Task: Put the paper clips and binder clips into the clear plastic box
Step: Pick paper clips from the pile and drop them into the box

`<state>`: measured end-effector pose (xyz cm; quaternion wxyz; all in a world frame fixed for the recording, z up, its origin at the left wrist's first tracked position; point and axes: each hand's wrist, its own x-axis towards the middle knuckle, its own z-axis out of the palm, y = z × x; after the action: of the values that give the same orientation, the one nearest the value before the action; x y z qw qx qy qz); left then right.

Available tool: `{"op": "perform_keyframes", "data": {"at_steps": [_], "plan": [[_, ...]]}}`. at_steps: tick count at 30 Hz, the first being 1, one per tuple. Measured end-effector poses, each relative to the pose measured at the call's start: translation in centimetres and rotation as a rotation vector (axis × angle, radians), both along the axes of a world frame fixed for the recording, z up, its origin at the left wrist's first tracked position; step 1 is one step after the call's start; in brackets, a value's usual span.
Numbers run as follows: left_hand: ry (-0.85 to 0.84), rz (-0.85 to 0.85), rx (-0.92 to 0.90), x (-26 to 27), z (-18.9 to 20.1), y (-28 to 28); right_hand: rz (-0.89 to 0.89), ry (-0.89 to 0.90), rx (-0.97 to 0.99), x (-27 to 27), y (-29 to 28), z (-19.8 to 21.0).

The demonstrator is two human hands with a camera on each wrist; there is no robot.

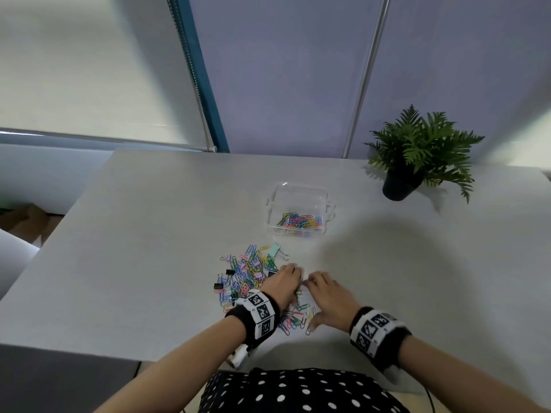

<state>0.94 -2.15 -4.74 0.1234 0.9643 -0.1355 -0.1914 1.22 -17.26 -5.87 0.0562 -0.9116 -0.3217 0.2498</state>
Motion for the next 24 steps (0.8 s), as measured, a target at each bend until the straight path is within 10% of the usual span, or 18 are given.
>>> {"op": "perform_keyframes", "data": {"at_steps": [15, 24], "plan": [[0.063, 0.126, -0.26, 1.6, 0.2, 1.9, -0.31, 0.094, 0.286, 1.8, -0.2, -1.0], [0.34, 0.608, -0.95, 2.8, 0.5, 3.9, -0.662, 0.37, 0.693, 3.1, -1.7, -0.2]]}}
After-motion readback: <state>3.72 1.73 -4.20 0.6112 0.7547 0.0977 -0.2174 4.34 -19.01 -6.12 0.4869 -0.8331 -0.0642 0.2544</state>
